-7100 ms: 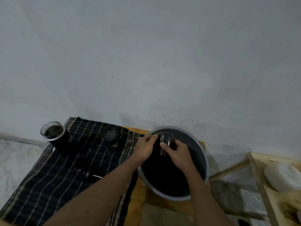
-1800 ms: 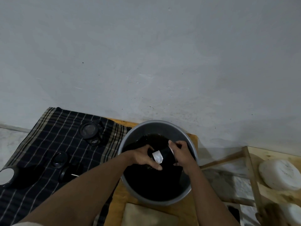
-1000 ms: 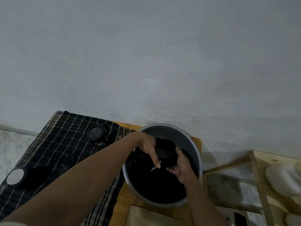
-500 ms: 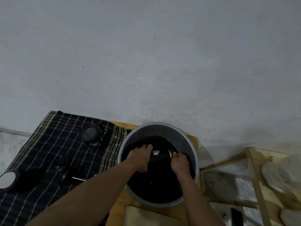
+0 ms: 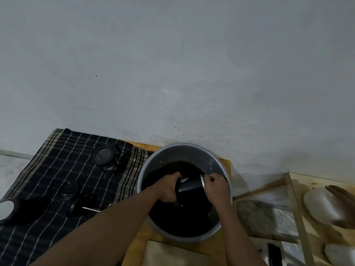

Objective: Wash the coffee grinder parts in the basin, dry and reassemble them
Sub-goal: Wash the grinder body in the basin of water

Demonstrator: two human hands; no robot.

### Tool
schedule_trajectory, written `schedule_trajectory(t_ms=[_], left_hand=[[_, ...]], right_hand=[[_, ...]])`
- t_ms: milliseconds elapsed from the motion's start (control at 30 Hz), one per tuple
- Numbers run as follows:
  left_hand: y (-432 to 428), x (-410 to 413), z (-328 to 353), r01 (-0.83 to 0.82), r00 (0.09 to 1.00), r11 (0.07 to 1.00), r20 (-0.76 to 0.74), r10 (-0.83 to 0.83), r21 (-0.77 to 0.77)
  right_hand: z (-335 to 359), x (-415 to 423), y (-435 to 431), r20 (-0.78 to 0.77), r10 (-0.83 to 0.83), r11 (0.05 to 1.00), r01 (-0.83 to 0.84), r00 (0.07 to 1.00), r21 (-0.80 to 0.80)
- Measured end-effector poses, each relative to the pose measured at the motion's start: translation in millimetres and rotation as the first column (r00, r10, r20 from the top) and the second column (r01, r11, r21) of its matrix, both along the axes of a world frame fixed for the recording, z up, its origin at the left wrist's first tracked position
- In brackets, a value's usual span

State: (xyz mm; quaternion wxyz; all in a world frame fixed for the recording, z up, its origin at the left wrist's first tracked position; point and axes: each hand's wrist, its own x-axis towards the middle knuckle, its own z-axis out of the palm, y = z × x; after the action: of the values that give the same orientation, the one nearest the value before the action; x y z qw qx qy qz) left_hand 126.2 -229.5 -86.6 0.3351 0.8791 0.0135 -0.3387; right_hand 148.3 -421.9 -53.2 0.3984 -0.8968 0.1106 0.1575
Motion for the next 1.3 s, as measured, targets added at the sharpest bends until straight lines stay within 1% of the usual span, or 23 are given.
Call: schedule_trajectory(t_ms=[33, 100, 133, 200, 233, 300, 367, 400, 433, 467, 533, 567, 600, 633, 700, 767, 833, 933, 1000, 1067, 1233, 1267, 1300], left_hand=[[5.7, 0.2, 4.3, -0.018, 0.998, 0.998, -0.063, 0.014, -0.054], [14.8, 2.3, 11.5, -0.041, 0.980, 0.992, -0.197, 0.018, -0.116], [18.6, 3.4, 14.8, -0.057, 0.965, 0.989, -0.261, 0.019, -0.138], [22.7, 5.2, 21.6, -0.125, 0.932, 0.975, -0.360, 0.051, -0.185], [22.6, 5.5, 24.7, -0.149, 0.927, 0.968, -0.371, 0.064, -0.203], [21.1, 5.3, 31.4, -0.124, 0.948, 0.974, -0.312, 0.060, -0.191], [21.4, 5.8, 36.5, -0.103, 0.968, 0.983, -0.242, 0.063, -0.155], [24.0, 6.6, 37.4, -0.113, 0.969, 0.981, -0.235, 0.074, -0.157], [27.4, 7.2, 38.7, -0.136, 0.963, 0.975, -0.257, 0.088, -0.177], [31.4, 8.5, 40.4, -0.176, 0.947, 0.963, -0.301, 0.109, -0.204], [36.9, 9.6, 45.7, -0.287, 0.895, 0.921, -0.415, 0.161, -0.262], [38.4, 9.9, 48.6, -0.342, 0.865, 0.894, -0.468, 0.180, -0.290], [39.1, 10.1, 52.5, -0.387, 0.834, 0.869, -0.520, 0.186, -0.309], [39.8, 11.2, 57.2, -0.416, 0.804, 0.853, -0.565, 0.182, -0.317], [41.4, 15.0, 71.9, -0.423, 0.769, 0.850, -0.620, 0.154, -0.313], [40.6, 23.4, 88.6, -0.371, 0.770, 0.881, -0.627, 0.117, -0.292], [36.7, 33.1, 105.6, -0.277, 0.792, 0.934, -0.604, 0.089, -0.225], [30.3, 43.4, 120.3, -0.156, 0.824, 0.979, -0.563, 0.057, -0.130], [28.6, 44.9, 122.3, -0.082, 0.846, 0.991, -0.533, 0.014, -0.104], [29.4, 42.0, 120.2, -0.048, 0.857, 0.994, -0.515, -0.008, -0.096], [41.1, 30.5, 116.3, -0.086, 0.867, 0.980, -0.498, -0.015, -0.179], [43.9, 28.6, 115.4, -0.090, 0.868, 0.978, -0.496, -0.016, -0.188], [46.2, 26.7, 113.7, -0.091, 0.870, 0.976, -0.492, -0.019, -0.198]], right_hand=[[1.7, 0.3, 0.5, 0.017, 0.005, 0.997, -0.007, 1.000, 0.079], [3.0, 3.9, 0.9, -0.026, 0.020, 0.975, -0.014, 0.999, 0.221], [3.3, 5.6, 1.2, -0.032, 0.029, 0.962, -0.020, 0.999, 0.271], [4.9, 9.2, 2.3, -0.043, 0.000, 0.948, 0.014, 0.999, 0.318], [7.6, 11.2, 3.3, -0.083, -0.026, 0.943, 0.052, 0.996, 0.329], [10.6, 15.8, 6.0, -0.224, -0.059, 0.940, 0.129, 0.973, 0.315], [15.7, 17.3, 8.4, -0.372, -0.073, 0.942, 0.187, 0.925, 0.279], [18.9, 16.8, 9.0, -0.430, -0.079, 0.931, 0.221, 0.900, 0.291], [20.9, 15.8, 7.8, -0.470, -0.094, 0.903, 0.274, 0.878, 0.331], [22.1, 14.9, 6.1, -0.493, -0.113, 0.845, 0.345, 0.863, 0.409], [19.8, 13.3, -0.3, -0.507, -0.141, 0.681, 0.455, 0.850, 0.574], [18.6, 13.3, -3.4, -0.511, -0.142, 0.633, 0.475, 0.848, 0.612], [15.9, 13.8, -5.6, -0.523, -0.147, 0.623, 0.489, 0.840, 0.610], [12.7, 13.8, -7.1, -0.545, -0.161, 0.645, 0.506, 0.823, 0.573], [6.3, 12.4, -7.8, -0.609, -0.188, 0.692, 0.544, 0.770, 0.474], [0.6, 7.6, -4.7, -0.680, -0.202, 0.692, 0.594, 0.705, 0.410], [-7.7, 1.4, 1.5, -0.761, -0.172, 0.668, 0.642, 0.626, 0.377], [-17.3, -7.0, 7.4, -0.829, -0.077, 0.629, 0.672, 0.554, 0.391], [-17.3, -7.8, 8.1, -0.836, -0.054, 0.602, 0.686, 0.545, 0.408], [-15.1, -5.7, 7.0, -0.832, -0.040, 0.576, 0.693, 0.554, 0.434], [-2.3, 3.4, 5.5, -0.785, -0.072, 0.598, 0.657, 0.615, 0.460], [0.2, 5.6, 6.4, -0.765, -0.088, 0.590, 0.652, 0.638, 0.476], [2.7, 7.5, 7.8, -0.748, -0.108, 0.560, 0.662, 0.655, 0.499]])
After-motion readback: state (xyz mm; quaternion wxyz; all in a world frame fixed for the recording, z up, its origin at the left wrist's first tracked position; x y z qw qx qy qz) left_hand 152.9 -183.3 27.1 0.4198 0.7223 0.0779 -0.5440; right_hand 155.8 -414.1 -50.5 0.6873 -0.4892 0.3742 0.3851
